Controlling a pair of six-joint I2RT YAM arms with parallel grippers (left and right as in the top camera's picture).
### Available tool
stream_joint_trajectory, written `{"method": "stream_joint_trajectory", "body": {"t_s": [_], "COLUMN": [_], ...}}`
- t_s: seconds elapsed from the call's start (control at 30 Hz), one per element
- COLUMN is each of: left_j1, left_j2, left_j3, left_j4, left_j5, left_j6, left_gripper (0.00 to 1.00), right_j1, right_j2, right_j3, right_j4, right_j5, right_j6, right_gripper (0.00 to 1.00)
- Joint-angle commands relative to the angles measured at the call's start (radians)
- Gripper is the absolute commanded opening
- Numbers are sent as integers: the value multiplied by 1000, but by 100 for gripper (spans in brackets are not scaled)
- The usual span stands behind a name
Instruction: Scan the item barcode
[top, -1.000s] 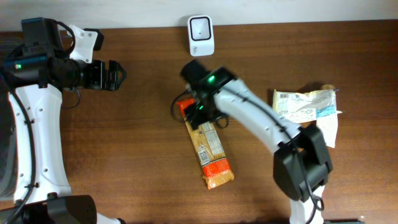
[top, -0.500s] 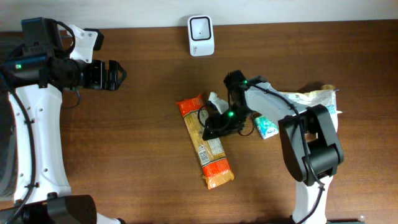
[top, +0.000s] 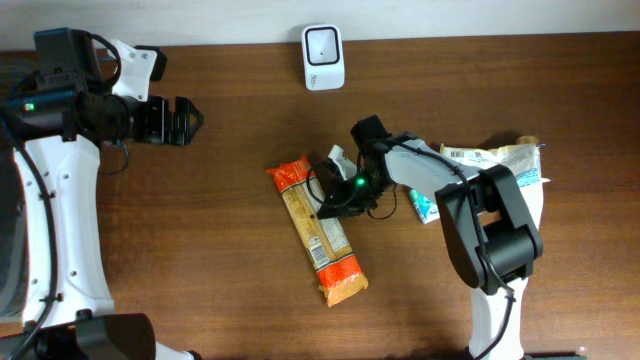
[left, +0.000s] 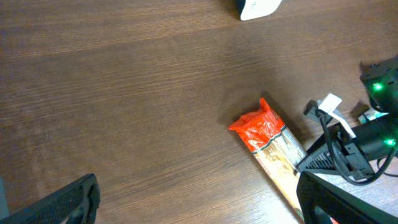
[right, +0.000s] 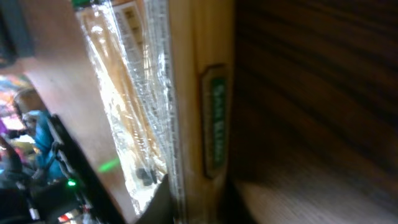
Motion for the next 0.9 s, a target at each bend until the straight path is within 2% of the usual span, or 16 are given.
{"method": "stream_joint_trajectory", "body": {"t_s": [0.0, 0.1, 0.17, 0.27, 0.4, 0.47, 0.5, 0.53, 0.67, 0.73, 0.77, 0.87], "left_j1": [3, 3, 3, 3, 3, 3, 3, 3, 3, 3, 3, 3], "left_j2": [2, 2, 2, 2, 2, 2, 2, 2, 2, 2, 2, 2], "left_j3": [3, 3, 3, 3, 3, 3, 3, 3, 3, 3, 3, 3], "left_j4": [2, 2, 2, 2, 2, 2, 2, 2, 2, 2, 2, 2], "left_j5": [11, 11, 11, 11, 11, 11, 11, 11, 11, 11, 11, 11], "left_j6": [16, 16, 16, 16, 16, 16, 16, 16, 16, 16, 16, 16], "left_gripper": [99, 99, 99, 99, 99, 99, 99, 99, 99, 99, 99, 99], "right_j1": [4, 4, 12, 73, 245, 296, 302, 301, 268, 253, 236, 180], "right_j2": [36, -35, -94, -132, -83, -31, -18, -14, -14, -14, -14, -14], "right_j3": [-3, 64, 157, 307, 307, 307, 307, 307, 307, 307, 307, 258], "right_j4": [-2, -64, -185, -386, -400, -393, -394, -394, -389, -386, -375, -300], "right_j5": [55, 175, 354, 722, 977, 973, 968, 948, 856, 835, 797, 669], "right_j6": [11, 13, 29, 180, 342, 341, 340, 330, 257, 227, 197, 105], "right_gripper": [4, 4, 4, 4, 4, 7, 18, 33, 65, 73, 81, 86]}}
